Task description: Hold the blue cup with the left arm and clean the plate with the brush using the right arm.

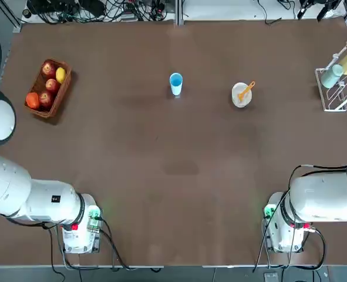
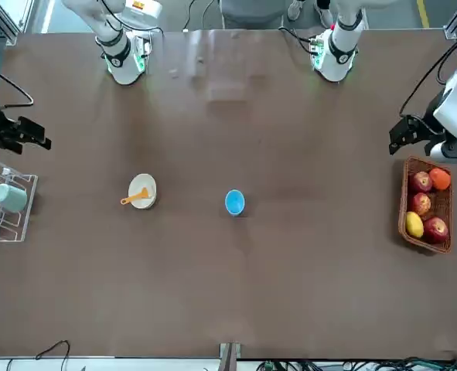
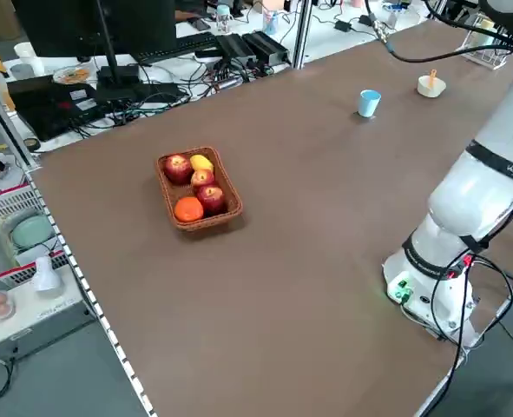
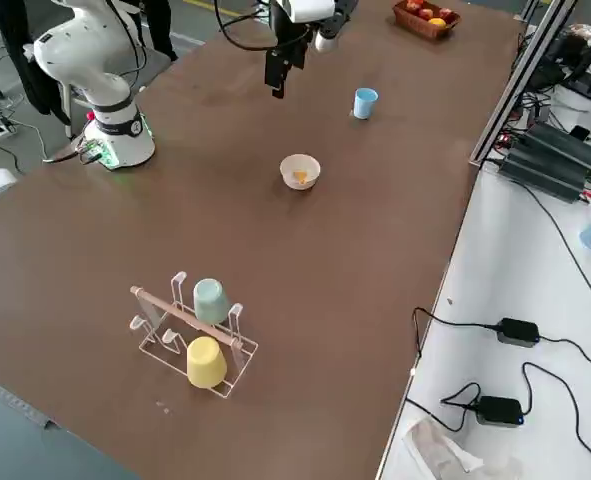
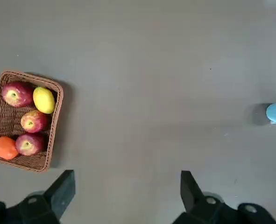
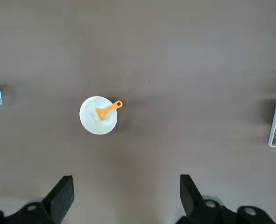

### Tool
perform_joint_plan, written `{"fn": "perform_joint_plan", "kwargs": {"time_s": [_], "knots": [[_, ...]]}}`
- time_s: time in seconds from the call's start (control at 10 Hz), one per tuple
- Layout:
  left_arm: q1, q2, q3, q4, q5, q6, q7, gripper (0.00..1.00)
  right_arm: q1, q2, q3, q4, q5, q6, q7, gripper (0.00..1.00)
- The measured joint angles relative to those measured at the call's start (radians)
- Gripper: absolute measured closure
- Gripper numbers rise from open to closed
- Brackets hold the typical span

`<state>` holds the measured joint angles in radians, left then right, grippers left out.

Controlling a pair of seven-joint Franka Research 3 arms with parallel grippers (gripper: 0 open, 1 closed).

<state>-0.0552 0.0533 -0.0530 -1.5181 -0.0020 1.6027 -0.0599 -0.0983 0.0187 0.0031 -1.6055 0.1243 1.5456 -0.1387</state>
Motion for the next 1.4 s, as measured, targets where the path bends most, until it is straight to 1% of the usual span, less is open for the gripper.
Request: {"fn": "perform_joint_plan", "kwargs": {"time_s": [0.2, 0.5, 0.8, 1.0, 1.1, 1.2, 1.3, 1.4], "knots": [[0.000, 0.000, 0.000, 0.000, 0.000, 0.000, 0.000, 0.00, 0.000, -0.023, 0.001, 0.016, -0.009, 0.001, 0.000, 0.00], [0.000, 0.000, -0.001, 0.001, 0.000, 0.000, 0.000, 0.00, 0.000, -0.036, 0.004, 0.114, -0.023, -0.046, 0.034, 0.00], [0.010, 0.000, 0.003, 0.001, 0.000, 0.000, 0.000, 0.00, 0.000, -0.036, 0.016, 0.127, -0.057, -0.051, 0.083, 0.00], [0.012, 0.000, 0.005, 0.001, 0.000, 0.000, 0.000, 0.00, 0.009, -0.036, 0.016, 0.127, -0.067, -0.051, 0.088, 0.00], [0.013, 0.000, 0.006, 0.001, 0.000, 0.000, 0.000, 0.00, 0.047, -0.036, -0.004, 0.126, -0.083, -0.051, 0.089, 0.00], [0.018, 0.000, 0.007, 0.001, 0.000, 0.000, 0.000, 0.00, 0.128, -0.035, -0.070, 0.126, -0.098, -0.051, 0.093, 0.00], [0.024, 0.000, 0.008, 0.001, 0.000, 0.000, 0.000, 0.00, 0.214, -0.035, -0.153, 0.126, -0.103, -0.051, 0.095, 0.00], [0.026, 0.000, 0.008, 0.001, 0.001, 0.000, 0.000, 0.00, 0.251, -0.035, -0.196, 0.126, -0.104, -0.051, 0.095, 0.00]]}}
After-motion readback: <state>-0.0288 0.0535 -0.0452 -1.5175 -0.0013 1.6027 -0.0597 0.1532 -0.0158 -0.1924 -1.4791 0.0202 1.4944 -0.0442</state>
